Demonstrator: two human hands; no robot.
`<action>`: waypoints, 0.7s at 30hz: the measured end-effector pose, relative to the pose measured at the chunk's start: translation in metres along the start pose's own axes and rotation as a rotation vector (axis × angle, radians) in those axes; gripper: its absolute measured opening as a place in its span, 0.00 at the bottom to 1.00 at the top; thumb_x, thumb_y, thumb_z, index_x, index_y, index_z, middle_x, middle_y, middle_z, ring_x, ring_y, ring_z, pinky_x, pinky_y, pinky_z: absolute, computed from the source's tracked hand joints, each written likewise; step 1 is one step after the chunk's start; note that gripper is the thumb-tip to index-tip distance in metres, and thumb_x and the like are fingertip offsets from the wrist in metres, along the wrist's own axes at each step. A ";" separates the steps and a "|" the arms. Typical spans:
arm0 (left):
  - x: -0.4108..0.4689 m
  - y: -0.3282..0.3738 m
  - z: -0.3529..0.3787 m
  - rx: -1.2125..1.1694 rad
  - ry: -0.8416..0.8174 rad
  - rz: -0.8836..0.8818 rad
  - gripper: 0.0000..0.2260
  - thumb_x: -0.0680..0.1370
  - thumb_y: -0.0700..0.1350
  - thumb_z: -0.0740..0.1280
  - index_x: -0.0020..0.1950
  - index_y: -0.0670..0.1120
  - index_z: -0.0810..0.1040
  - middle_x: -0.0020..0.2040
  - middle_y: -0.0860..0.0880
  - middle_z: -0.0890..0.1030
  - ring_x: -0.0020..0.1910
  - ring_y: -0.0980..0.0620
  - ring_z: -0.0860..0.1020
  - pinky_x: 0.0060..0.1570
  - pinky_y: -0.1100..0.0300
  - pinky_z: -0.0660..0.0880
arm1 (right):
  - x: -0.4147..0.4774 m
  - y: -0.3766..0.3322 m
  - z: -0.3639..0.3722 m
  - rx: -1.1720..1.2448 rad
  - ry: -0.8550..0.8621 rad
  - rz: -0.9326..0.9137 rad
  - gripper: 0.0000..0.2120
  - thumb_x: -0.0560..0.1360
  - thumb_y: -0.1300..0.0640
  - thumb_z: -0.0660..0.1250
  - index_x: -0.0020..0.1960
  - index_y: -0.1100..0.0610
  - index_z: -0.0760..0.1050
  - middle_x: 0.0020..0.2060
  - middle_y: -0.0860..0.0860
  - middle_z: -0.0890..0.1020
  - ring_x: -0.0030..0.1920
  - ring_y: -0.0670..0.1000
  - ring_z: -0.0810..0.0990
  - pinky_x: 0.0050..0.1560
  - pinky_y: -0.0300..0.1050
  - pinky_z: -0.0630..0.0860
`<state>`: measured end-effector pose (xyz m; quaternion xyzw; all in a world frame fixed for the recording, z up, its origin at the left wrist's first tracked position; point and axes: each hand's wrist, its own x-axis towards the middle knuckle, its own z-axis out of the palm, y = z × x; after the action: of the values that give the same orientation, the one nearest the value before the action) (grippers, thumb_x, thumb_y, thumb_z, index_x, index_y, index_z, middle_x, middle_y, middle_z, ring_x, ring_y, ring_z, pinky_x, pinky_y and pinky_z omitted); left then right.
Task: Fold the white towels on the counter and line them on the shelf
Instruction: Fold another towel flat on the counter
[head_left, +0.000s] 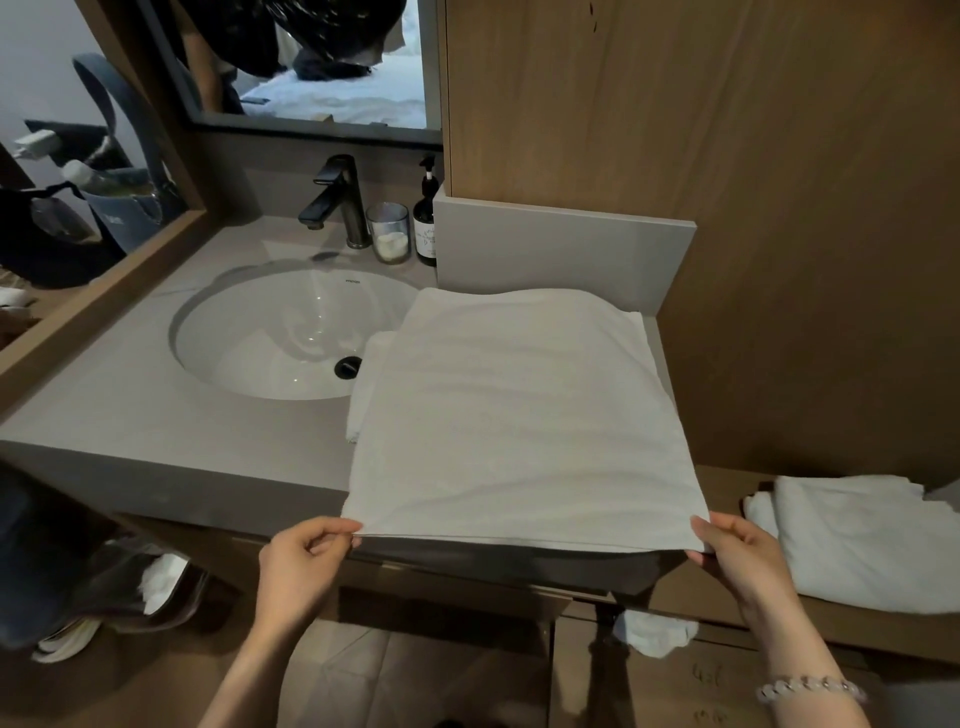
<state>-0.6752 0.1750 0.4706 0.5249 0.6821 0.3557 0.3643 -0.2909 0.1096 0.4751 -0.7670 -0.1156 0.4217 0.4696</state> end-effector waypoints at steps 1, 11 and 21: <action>-0.001 -0.001 0.000 -0.011 0.004 -0.009 0.13 0.73 0.34 0.69 0.37 0.52 0.82 0.33 0.55 0.83 0.41 0.55 0.80 0.47 0.63 0.74 | 0.001 0.001 -0.002 -0.006 -0.003 0.014 0.05 0.76 0.62 0.67 0.51 0.62 0.76 0.47 0.58 0.81 0.45 0.53 0.80 0.49 0.47 0.76; 0.008 0.004 0.000 -0.351 -0.139 -0.252 0.03 0.76 0.37 0.66 0.44 0.37 0.76 0.37 0.40 0.79 0.37 0.48 0.78 0.32 0.70 0.77 | -0.008 -0.005 -0.007 0.007 -0.123 -0.003 0.08 0.73 0.66 0.68 0.53 0.62 0.76 0.45 0.57 0.82 0.45 0.52 0.81 0.41 0.41 0.76; 0.013 0.003 0.000 -0.212 -0.133 -0.204 0.07 0.74 0.37 0.69 0.51 0.43 0.77 0.46 0.42 0.80 0.48 0.45 0.78 0.51 0.56 0.72 | -0.006 0.009 -0.013 -0.058 -0.098 -0.076 0.07 0.76 0.63 0.66 0.52 0.65 0.77 0.30 0.52 0.83 0.29 0.46 0.80 0.28 0.32 0.76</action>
<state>-0.6759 0.1881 0.4720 0.4339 0.6648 0.3514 0.4963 -0.2864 0.0935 0.4739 -0.7536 -0.1796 0.4373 0.4567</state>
